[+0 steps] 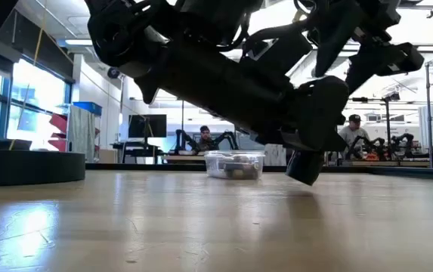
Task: Insert battery
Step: Open the lid of the black flashlight
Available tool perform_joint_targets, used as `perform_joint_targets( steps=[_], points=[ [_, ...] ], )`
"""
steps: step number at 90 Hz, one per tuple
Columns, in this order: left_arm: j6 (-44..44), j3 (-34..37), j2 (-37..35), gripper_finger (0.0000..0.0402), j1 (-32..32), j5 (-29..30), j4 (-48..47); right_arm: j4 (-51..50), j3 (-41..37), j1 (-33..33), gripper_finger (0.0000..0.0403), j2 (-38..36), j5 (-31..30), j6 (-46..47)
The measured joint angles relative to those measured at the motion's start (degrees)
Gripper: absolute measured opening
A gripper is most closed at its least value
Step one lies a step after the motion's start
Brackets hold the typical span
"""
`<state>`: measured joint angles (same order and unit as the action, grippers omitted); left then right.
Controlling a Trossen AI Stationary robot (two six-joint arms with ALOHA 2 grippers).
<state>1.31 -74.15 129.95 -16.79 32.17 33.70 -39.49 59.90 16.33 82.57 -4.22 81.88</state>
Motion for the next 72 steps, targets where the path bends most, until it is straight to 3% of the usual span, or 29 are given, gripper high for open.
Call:
perform_joint_targets(
  steps=[52,72],
  points=[
    [0.6,0.0,0.0,0.0097,0.0,1.4,-1.8,1.2,0.0,-0.7,0.0180,4.3,2.3,1.7],
    [0.5,0.0,0.0,0.0097,0.0,1.5,-1.4,1.2,0.0,-0.7,0.0128,4.5,1.2,0.3]
  ],
)
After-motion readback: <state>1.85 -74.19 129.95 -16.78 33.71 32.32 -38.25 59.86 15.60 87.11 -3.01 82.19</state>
